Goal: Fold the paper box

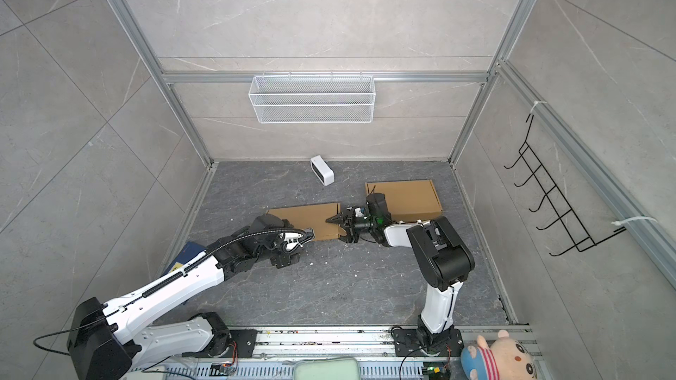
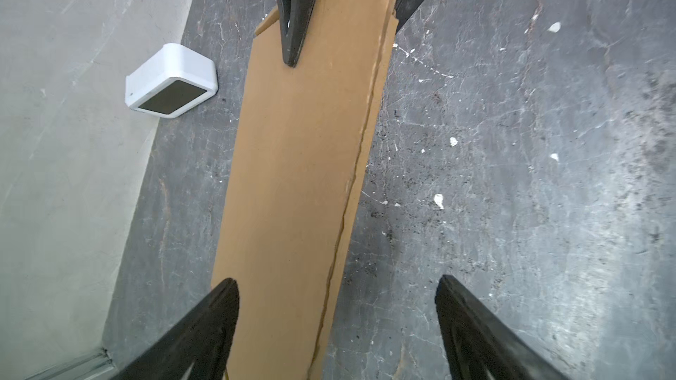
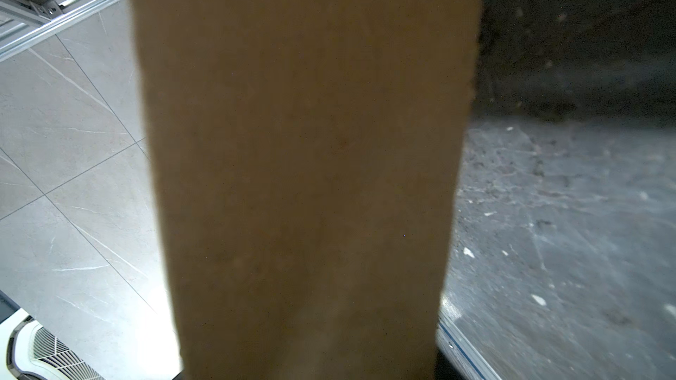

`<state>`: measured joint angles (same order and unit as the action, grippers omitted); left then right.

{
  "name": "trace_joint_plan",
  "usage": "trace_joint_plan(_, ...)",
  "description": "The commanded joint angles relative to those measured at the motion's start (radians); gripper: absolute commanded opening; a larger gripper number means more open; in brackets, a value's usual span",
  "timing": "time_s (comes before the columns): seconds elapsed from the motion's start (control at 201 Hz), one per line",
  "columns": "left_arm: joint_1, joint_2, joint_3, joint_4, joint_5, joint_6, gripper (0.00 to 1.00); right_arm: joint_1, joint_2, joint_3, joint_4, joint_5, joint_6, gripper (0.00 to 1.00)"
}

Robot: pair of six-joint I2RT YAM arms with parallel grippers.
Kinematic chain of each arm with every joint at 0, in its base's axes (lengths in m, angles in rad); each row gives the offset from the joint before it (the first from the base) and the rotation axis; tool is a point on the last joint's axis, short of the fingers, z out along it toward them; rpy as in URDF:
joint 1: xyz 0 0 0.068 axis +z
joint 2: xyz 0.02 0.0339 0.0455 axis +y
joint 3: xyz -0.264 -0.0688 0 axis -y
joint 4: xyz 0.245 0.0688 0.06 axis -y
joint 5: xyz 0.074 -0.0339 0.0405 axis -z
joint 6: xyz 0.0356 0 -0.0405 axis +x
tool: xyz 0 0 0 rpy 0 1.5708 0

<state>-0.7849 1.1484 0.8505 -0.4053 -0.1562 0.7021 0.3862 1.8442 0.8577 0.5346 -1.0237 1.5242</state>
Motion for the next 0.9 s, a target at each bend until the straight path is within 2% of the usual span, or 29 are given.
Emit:
trace_joint_plan(0.0, -0.002, 0.024, -0.027, 0.131, -0.056, 0.122, 0.88, 0.006, -0.043, -0.016, -0.005, -0.037, 0.026, 0.55)
trace_joint_plan(0.249, -0.001, 0.064, -0.072, 0.214, -0.08, 0.208, 0.88, 0.007, -0.05, -0.012, -0.001, -0.05, 0.058, 0.54)
trace_joint_plan(0.413, 0.005, 0.076, -0.123, 0.353, -0.124, 0.277, 0.87, 0.011, -0.051, -0.011, 0.022, -0.065, 0.091, 0.54)
trace_joint_plan(0.572, 0.013, 0.08, -0.146, 0.382, -0.124, 0.292, 0.87, 0.009, -0.064, -0.01, 0.022, -0.074, 0.103, 0.54)
trace_joint_plan(0.757, 0.034, 0.069, -0.156, 0.391, -0.111, 0.293, 0.81, 0.009, -0.072, -0.017, 0.022, -0.089, 0.103, 0.54)
trace_joint_plan(0.891, 0.035, 0.058, -0.159, 0.401, -0.113, 0.311, 0.74, 0.011, -0.082, -0.026, 0.021, -0.093, 0.104, 0.53)
